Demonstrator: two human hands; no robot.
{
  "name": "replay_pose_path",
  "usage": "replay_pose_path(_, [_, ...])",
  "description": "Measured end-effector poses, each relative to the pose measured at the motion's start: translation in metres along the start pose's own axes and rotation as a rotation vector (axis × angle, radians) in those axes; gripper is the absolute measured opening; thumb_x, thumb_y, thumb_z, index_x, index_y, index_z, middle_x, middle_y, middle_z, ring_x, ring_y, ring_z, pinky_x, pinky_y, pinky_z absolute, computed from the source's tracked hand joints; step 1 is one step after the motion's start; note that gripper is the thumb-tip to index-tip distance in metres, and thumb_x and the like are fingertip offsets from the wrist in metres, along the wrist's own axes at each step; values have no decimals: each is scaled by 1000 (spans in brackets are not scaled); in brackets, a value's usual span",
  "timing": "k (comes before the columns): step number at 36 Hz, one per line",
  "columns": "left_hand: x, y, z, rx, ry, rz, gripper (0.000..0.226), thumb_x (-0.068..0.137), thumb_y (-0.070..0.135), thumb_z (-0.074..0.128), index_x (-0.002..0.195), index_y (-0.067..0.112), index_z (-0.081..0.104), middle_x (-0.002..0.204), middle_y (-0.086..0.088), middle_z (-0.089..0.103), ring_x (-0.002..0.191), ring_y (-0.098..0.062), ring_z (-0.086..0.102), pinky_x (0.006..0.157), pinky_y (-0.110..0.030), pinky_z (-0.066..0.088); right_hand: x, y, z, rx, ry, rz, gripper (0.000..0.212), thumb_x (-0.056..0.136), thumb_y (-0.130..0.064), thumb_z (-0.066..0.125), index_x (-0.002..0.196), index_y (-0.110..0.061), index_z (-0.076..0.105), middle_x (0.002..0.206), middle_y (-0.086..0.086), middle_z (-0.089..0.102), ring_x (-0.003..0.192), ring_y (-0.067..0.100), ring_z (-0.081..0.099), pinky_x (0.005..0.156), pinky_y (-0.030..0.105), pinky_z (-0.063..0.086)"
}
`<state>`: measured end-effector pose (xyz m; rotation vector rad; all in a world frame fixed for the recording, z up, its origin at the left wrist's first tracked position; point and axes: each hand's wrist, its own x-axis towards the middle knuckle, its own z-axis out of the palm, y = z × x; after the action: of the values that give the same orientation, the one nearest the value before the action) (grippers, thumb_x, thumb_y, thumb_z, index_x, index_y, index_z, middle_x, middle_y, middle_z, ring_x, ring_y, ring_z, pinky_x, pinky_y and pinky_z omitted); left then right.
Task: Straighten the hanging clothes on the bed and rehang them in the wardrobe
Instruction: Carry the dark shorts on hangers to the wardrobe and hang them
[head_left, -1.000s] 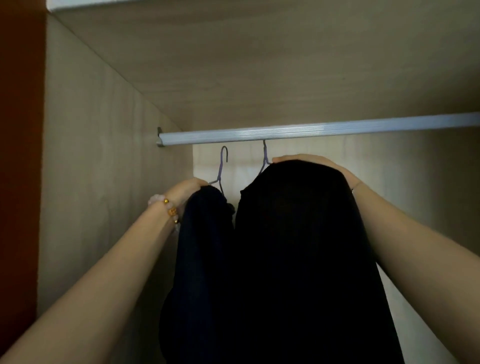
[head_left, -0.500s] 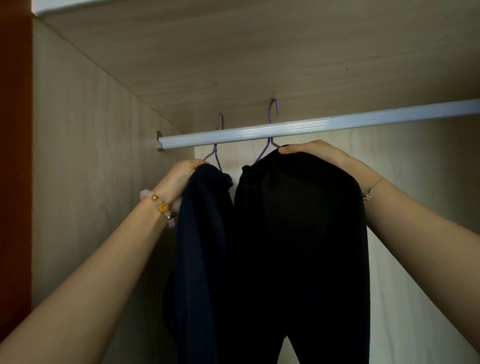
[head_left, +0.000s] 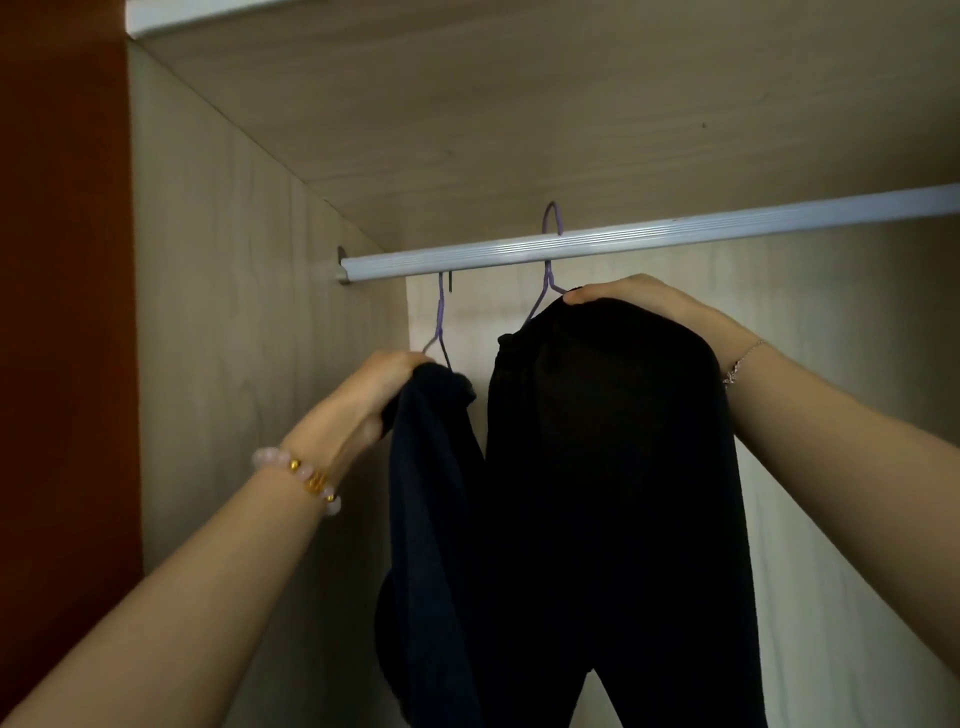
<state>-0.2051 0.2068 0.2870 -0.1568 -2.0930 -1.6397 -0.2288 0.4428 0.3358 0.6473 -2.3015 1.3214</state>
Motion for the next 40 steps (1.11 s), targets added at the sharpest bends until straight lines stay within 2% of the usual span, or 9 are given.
replay_pose_path(8, [-22, -24, -10, 22, 18, -76, 21, 91, 10, 51, 71, 10, 59, 67, -6, 55, 60, -15, 51, 52, -23, 42, 0, 7, 3, 123, 33, 125, 39, 76, -34, 72, 106, -9, 68, 102, 9, 69, 91, 20, 64, 79, 30, 50])
replay_pose_path(12, [-25, -17, -15, 38, 13, 11, 27, 92, 5, 48, 67, 12, 54, 63, -3, 54, 45, -4, 57, 41, -7, 42, -8, 13, 8, 105, 23, 94, 32, 79, -27, 71, 103, -6, 70, 91, 8, 69, 75, 17, 62, 66, 24, 48])
replay_pose_path(16, [-32, -2, -21, 14, 8, 92, 30, 91, 0, 45, 65, 10, 54, 58, -3, 55, 49, -8, 55, 40, -5, 39, -13, 15, 8, 114, 19, 99, 34, 79, -27, 70, 104, -5, 70, 100, 12, 70, 85, 23, 64, 71, 27, 49])
replay_pose_path(19, [-35, 9, -24, -30, 30, 125, 30, 91, 0, 45, 64, 9, 55, 50, -1, 56, 33, 4, 50, 38, -5, 39, -14, 17, 7, 135, 20, 116, 34, 77, -29, 72, 103, -6, 71, 101, 13, 71, 92, 27, 67, 79, 32, 51])
replay_pose_path(24, [-29, 26, -23, -155, 53, 60, 29, 91, 6, 48, 63, 7, 55, 43, -2, 52, 38, -10, 50, 45, -18, 42, -14, 17, 8, 127, 26, 121, 34, 78, -28, 71, 103, -5, 71, 101, 14, 70, 87, 26, 66, 68, 28, 49])
replay_pose_path(30, [-14, 36, -16, -170, 36, 38, 24, 91, 10, 46, 68, 8, 55, 58, -6, 51, 50, -15, 50, 54, -26, 42, -11, 18, 6, 95, 1, 119, 36, 79, -29, 70, 108, -8, 70, 106, 13, 69, 93, 26, 66, 75, 29, 51])
replay_pose_path(33, [-11, 32, -10, -100, 54, 37, 23, 90, 12, 49, 70, 9, 59, 59, -5, 59, 48, -14, 57, 47, -21, 46, -12, 19, 4, 80, -7, 131, 38, 79, -31, 69, 111, -9, 69, 107, 12, 68, 92, 25, 65, 69, 26, 50])
replay_pose_path(37, [-15, 16, -4, 41, -5, 8, 18, 89, 14, 53, 75, 8, 62, 71, -9, 61, 65, -20, 56, 63, -30, 44, -14, 22, 2, 67, -18, 158, 42, 78, -36, 69, 111, -9, 67, 108, 12, 69, 98, 26, 65, 83, 33, 51])
replay_pose_path(40, [-17, 6, -3, 12, -28, -8, 20, 90, 18, 53, 74, 11, 62, 71, -7, 62, 66, -19, 57, 64, -29, 44, -18, 20, 2, 73, -25, 163, 42, 81, -35, 67, 113, -8, 66, 109, 12, 68, 96, 25, 64, 70, 27, 49])
